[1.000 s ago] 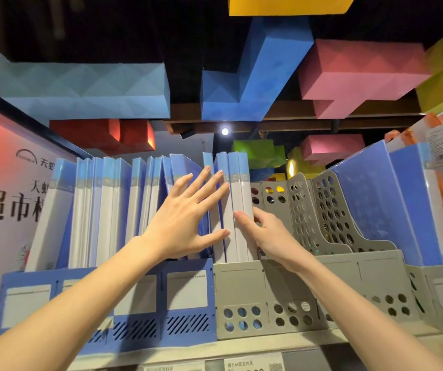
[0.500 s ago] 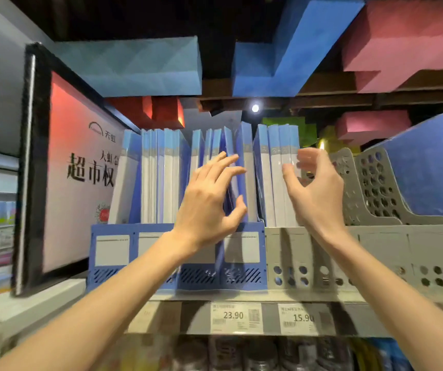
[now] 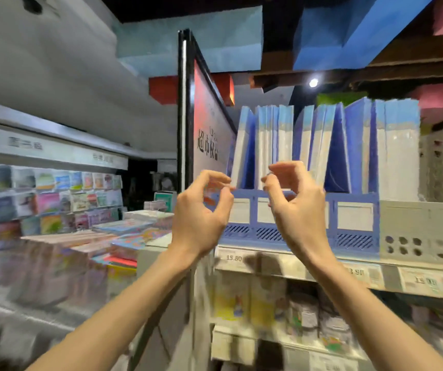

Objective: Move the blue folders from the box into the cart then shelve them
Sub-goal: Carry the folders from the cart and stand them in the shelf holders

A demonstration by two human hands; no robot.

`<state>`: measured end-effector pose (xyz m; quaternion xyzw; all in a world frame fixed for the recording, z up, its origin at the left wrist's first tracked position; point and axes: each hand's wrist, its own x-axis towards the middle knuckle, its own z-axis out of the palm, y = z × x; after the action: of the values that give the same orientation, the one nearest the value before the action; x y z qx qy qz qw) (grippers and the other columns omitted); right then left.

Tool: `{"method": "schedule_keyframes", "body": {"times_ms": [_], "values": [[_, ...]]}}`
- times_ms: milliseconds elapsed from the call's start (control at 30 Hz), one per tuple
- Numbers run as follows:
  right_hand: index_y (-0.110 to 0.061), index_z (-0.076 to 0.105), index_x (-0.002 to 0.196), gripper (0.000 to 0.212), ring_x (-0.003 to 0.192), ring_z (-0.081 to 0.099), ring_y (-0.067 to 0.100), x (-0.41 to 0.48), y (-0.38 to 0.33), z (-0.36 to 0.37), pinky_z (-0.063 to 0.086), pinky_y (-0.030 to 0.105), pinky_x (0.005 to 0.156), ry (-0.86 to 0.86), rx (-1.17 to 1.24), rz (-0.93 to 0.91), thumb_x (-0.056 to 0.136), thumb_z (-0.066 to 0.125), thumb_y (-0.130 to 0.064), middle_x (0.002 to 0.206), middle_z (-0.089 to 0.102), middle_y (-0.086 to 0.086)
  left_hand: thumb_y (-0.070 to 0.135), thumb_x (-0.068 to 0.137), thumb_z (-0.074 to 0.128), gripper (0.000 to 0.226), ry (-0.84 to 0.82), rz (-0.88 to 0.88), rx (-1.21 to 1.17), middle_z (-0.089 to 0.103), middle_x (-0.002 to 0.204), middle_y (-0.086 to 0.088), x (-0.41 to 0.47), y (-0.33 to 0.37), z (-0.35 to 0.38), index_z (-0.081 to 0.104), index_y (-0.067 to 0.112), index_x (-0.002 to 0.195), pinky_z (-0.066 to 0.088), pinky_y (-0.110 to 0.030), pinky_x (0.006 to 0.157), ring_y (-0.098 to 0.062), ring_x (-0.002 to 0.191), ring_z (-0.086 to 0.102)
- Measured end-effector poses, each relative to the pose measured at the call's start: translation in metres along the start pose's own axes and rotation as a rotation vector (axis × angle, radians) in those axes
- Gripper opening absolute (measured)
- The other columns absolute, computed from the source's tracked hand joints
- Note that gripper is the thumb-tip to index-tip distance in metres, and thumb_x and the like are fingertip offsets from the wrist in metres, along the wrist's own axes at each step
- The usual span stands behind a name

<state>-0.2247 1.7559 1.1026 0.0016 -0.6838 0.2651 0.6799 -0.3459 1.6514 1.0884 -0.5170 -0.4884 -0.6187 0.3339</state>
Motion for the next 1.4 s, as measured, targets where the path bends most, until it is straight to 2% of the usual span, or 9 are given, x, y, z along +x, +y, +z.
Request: {"method": "schedule_keyframes", "body": {"times_ms": [100, 200, 333, 533, 700, 833, 1033, 1233, 1400], "values": [[-0.019, 0.064, 0.102, 0.007, 0.08, 0.066, 0.008, -0.022, -0.016, 0.034, 0.056, 0.032, 0.066, -0.031, 0.025, 0.001, 0.096, 0.06, -0.018, 0.086, 0.069, -0.008, 0.026, 0.091, 0.055, 0.016, -0.046, -0.052, -0.112, 0.075, 0.083, 0.005, 0.002, 0.006, -0.032, 0.065, 0.016, 0.096, 0.058, -0.045, 0.078, -0.014, 0.08, 0.073], [-0.018, 0.063, 0.101, 0.008, 0.081, 0.068, 0.008, -0.037, -0.032, 0.065, 0.057, 0.032, 0.066, -0.063, 0.052, 0.007, 0.095, 0.059, -0.015, 0.087, 0.07, -0.007, 0.03, 0.088, 0.056, 0.013, -0.112, -0.067, -0.078, 0.075, 0.079, 0.003, 0.004, 0.002, -0.062, 0.065, 0.022, 0.093, 0.059, -0.047, 0.075, -0.018, 0.075, 0.073], [-0.02, 0.064, 0.099, 0.008, 0.085, 0.069, 0.013, -0.049, -0.046, 0.102, 0.057, 0.037, 0.071, -0.09, 0.119, 0.066, 0.094, 0.06, -0.016, 0.087, 0.072, -0.003, 0.029, 0.089, 0.055, 0.013, -0.065, -0.146, -0.04, 0.075, 0.075, 0.001, 0.002, -0.02, -0.106, 0.065, 0.021, 0.092, 0.06, -0.048, 0.069, -0.021, 0.07, 0.073], [-0.018, 0.065, 0.098, 0.007, 0.076, 0.064, 0.002, -0.065, -0.059, 0.154, 0.044, 0.011, 0.066, -0.221, 0.191, 0.104, 0.093, 0.062, -0.015, 0.085, 0.071, -0.007, 0.029, 0.092, 0.054, 0.012, -0.008, -0.206, 0.086, 0.075, 0.075, 0.002, -0.014, -0.053, -0.155, 0.065, 0.025, 0.093, 0.06, -0.048, 0.069, -0.017, 0.067, 0.073], [-0.019, 0.065, 0.097, 0.006, 0.077, 0.063, 0.001, -0.073, -0.068, 0.187, 0.046, 0.011, 0.067, -0.27, 0.291, 0.123, 0.093, 0.062, -0.016, 0.083, 0.068, -0.01, 0.022, 0.094, 0.054, 0.013, 0.055, -0.24, 0.184, 0.075, 0.077, 0.0, -0.032, -0.07, -0.189, 0.065, 0.016, 0.096, 0.061, -0.048, 0.063, -0.019, 0.069, 0.074], [-0.019, 0.064, 0.097, 0.006, 0.08, 0.064, 0.004, -0.088, -0.072, 0.217, 0.045, 0.011, 0.064, -0.288, 0.399, 0.161, 0.093, 0.062, -0.016, 0.085, 0.07, -0.008, 0.017, 0.094, 0.054, 0.013, 0.103, -0.29, 0.237, 0.073, 0.075, -0.006, -0.047, -0.087, -0.224, 0.065, 0.01, 0.093, 0.06, -0.039, 0.059, -0.021, 0.069, 0.073], [-0.021, 0.062, 0.098, 0.005, 0.082, 0.06, -0.001, -0.104, -0.077, 0.253, 0.043, 0.009, 0.065, -0.405, 0.428, 0.169, 0.094, 0.061, -0.018, 0.086, 0.065, -0.013, 0.002, 0.099, 0.055, 0.012, 0.151, -0.336, 0.268, 0.073, 0.076, -0.009, -0.053, -0.116, -0.27, 0.064, 0.007, 0.093, 0.056, -0.031, 0.054, -0.023, 0.066, 0.071], [-0.02, 0.063, 0.1, 0.006, 0.081, 0.062, 0.001, -0.123, -0.087, 0.317, 0.046, 0.011, 0.063, -0.445, 0.364, 0.181, 0.095, 0.062, -0.019, 0.087, 0.068, -0.009, 0.007, 0.101, 0.055, 0.009, 0.167, -0.337, 0.224, 0.073, 0.079, -0.009, -0.049, -0.165, -0.322, 0.063, 0.008, 0.096, 0.058, -0.033, 0.054, -0.022, 0.068, 0.072], [-0.021, 0.064, 0.097, 0.006, 0.076, 0.064, 0.003, -0.15, -0.097, 0.385, 0.048, 0.014, 0.063, -0.407, 0.267, 0.223, 0.093, 0.062, -0.016, 0.084, 0.07, -0.007, 0.018, 0.095, 0.056, 0.011, 0.16, -0.31, 0.148, 0.073, 0.079, -0.006, -0.051, -0.216, -0.375, 0.063, 0.01, 0.094, 0.058, -0.035, 0.051, -0.018, 0.072, 0.073]]}}
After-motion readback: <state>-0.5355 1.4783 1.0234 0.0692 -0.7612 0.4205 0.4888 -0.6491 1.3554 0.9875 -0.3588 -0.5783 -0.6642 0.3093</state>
